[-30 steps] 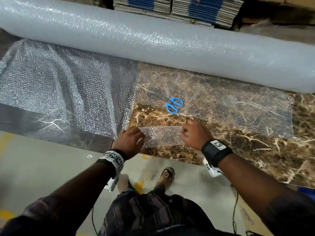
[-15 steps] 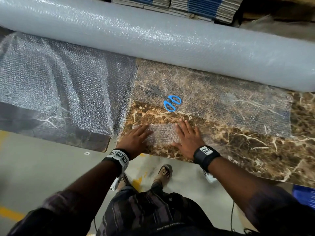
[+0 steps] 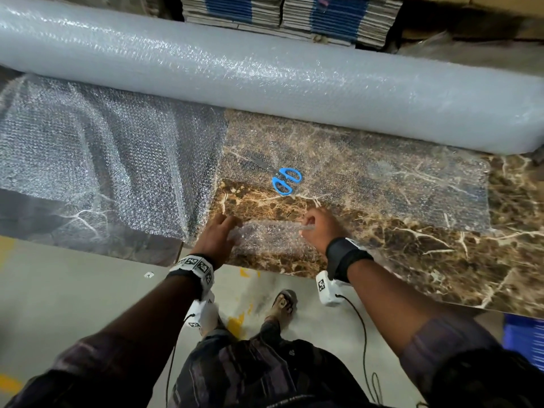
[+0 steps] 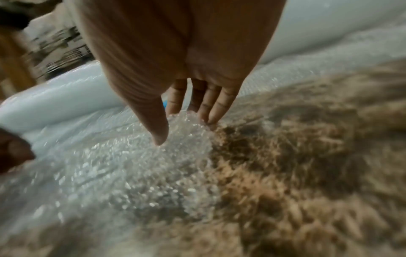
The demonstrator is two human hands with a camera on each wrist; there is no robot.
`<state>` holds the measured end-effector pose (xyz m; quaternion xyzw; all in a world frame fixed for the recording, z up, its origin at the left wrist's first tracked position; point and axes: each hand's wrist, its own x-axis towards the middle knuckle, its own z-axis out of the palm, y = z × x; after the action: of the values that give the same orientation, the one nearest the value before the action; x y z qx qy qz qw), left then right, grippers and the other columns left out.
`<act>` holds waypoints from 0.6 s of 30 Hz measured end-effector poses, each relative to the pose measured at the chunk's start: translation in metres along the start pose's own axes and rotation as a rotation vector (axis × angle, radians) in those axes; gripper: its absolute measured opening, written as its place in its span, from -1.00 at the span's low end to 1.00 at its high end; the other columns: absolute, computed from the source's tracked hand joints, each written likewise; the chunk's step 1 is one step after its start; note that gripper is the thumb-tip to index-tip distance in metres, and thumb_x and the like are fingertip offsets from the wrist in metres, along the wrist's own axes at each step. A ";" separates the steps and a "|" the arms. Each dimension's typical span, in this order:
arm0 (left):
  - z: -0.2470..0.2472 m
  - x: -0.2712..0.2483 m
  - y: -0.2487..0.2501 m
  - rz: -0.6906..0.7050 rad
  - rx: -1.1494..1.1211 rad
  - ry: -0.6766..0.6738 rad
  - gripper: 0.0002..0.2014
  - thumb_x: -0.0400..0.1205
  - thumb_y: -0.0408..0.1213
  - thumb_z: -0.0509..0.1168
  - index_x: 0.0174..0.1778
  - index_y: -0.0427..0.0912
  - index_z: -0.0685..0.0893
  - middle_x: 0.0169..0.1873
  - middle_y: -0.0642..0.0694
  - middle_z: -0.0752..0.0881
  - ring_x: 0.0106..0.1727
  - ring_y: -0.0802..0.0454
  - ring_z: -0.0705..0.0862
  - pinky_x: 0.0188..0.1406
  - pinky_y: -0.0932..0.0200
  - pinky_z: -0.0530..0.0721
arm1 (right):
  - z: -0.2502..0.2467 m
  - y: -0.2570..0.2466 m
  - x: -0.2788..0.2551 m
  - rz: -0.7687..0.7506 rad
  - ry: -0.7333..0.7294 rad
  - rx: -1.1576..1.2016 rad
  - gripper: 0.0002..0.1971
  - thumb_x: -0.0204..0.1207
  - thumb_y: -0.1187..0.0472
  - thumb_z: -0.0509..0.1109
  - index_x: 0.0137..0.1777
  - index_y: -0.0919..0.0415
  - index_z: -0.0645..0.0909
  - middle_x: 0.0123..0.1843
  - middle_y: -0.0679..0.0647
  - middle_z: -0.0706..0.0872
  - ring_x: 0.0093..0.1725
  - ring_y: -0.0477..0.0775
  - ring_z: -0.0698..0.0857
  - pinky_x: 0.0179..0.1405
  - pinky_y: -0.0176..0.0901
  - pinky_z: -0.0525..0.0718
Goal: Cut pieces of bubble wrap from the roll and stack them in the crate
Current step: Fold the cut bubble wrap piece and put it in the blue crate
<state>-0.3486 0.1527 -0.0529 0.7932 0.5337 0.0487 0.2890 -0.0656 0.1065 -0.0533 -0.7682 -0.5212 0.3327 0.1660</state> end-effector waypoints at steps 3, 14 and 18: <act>0.005 -0.006 0.003 -0.013 -0.035 0.055 -0.61 0.49 -0.45 0.45 0.11 0.04 0.56 0.11 -0.10 0.53 0.00 -0.10 0.62 0.02 -0.03 0.71 | -0.002 0.007 -0.007 0.008 0.063 0.163 -0.78 0.42 0.47 0.37 -0.21 0.11 0.53 -0.28 -0.09 0.58 -0.28 -0.07 0.56 -0.40 -0.35 0.45; 0.003 -0.045 0.041 -0.100 -0.337 0.242 -0.76 0.55 -0.46 0.42 -0.05 -0.01 0.61 -0.28 0.11 0.62 -0.29 0.01 0.68 -0.31 0.13 0.63 | -0.029 0.024 -0.069 -0.009 0.020 0.526 -0.82 0.59 0.39 0.38 0.02 0.16 0.79 0.20 0.11 0.77 0.19 0.12 0.70 0.21 0.01 0.67; 0.009 -0.068 0.061 -0.109 -0.445 0.189 -0.85 0.64 -0.44 0.33 0.06 -0.13 0.66 -0.18 0.15 0.66 -0.20 -0.10 0.77 -0.41 0.04 0.72 | -0.034 0.039 -0.109 -0.056 -0.052 0.502 -0.78 0.54 0.35 0.48 0.15 0.14 0.77 0.35 0.12 0.69 0.38 0.04 0.58 0.40 -0.06 0.47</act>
<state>-0.3243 0.0731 -0.0135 0.6718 0.5766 0.2233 0.4078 -0.0411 -0.0053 -0.0153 -0.6792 -0.4477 0.4666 0.3472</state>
